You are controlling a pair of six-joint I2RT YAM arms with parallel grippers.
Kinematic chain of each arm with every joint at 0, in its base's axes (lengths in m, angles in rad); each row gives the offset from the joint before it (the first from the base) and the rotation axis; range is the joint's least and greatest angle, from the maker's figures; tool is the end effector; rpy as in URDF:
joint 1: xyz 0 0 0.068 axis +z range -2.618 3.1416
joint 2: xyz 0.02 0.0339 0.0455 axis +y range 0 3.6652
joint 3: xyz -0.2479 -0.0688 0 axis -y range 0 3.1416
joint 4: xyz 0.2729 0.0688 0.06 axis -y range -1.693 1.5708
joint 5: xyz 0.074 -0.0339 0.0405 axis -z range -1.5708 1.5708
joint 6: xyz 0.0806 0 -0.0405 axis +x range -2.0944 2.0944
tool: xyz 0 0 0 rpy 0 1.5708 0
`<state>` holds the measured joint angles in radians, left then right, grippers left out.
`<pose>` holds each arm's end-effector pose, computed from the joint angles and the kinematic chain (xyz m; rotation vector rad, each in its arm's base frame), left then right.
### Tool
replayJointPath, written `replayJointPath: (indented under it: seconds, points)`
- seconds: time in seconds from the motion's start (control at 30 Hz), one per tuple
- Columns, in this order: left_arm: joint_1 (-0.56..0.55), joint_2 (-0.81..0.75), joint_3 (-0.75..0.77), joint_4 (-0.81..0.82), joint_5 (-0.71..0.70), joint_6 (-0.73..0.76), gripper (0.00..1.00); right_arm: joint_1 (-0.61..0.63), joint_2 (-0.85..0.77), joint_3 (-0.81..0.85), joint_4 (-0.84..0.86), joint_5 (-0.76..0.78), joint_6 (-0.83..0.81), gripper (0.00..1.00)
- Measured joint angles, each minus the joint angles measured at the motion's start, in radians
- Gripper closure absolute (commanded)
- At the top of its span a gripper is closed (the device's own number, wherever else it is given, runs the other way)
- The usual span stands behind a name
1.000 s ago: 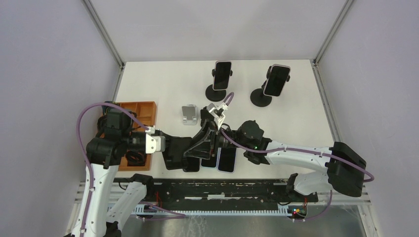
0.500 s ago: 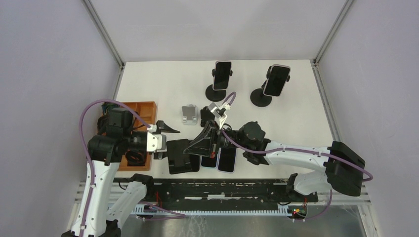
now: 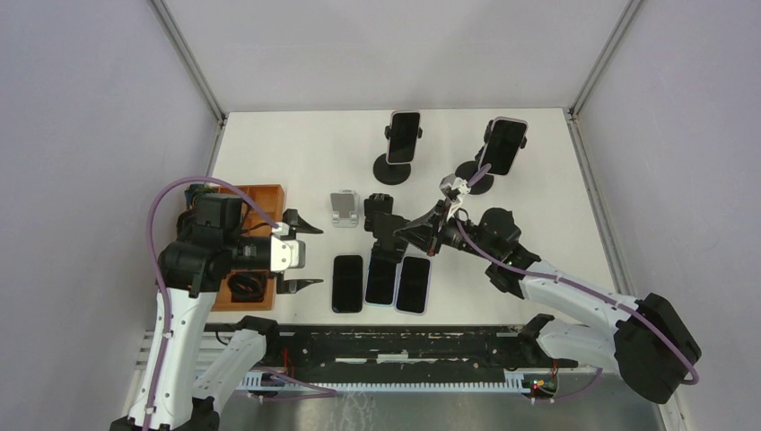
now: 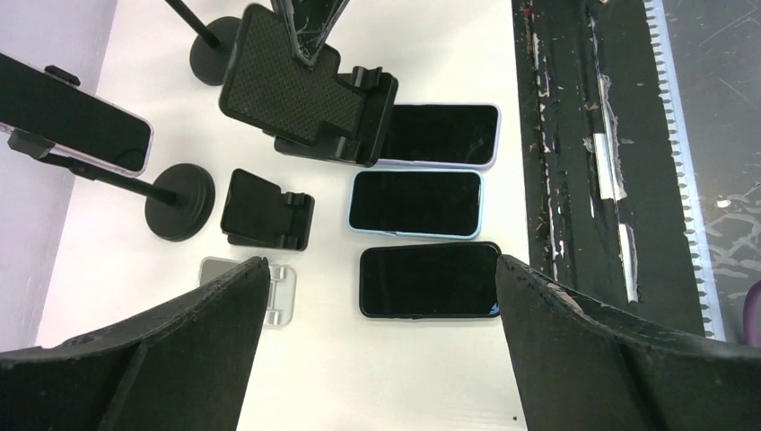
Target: Remove the phone from the phone stand
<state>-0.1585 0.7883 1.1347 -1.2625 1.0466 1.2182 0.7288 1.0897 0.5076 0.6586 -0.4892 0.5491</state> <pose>0.1383 -0.0928 0.3477 1.5743 1.2966 -0.6529 0.2067 0.2353 0.2444 -0.5778 1.5679 1.3620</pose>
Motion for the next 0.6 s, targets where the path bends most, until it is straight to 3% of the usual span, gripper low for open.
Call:
replayJointPath:
  seconds: [0.13, 0.33, 0.6]
  points:
    - [0.0, 0.002, 0.002, -0.001, -0.008, -0.006, 0.0, -0.062, 0.028, -0.011, -0.069, 0.021, -0.125, 1.0]
    - [0.0, 0.002, 0.021, -0.002, -0.024, -0.023, 0.0, -0.184, 0.195, -0.011, -0.077, 0.003, -0.269, 1.0]
    - [0.0, 0.001, 0.022, -0.003, -0.025, -0.029, 0.0, -0.29, 0.453, 0.083, -0.002, -0.253, -0.367, 1.0]
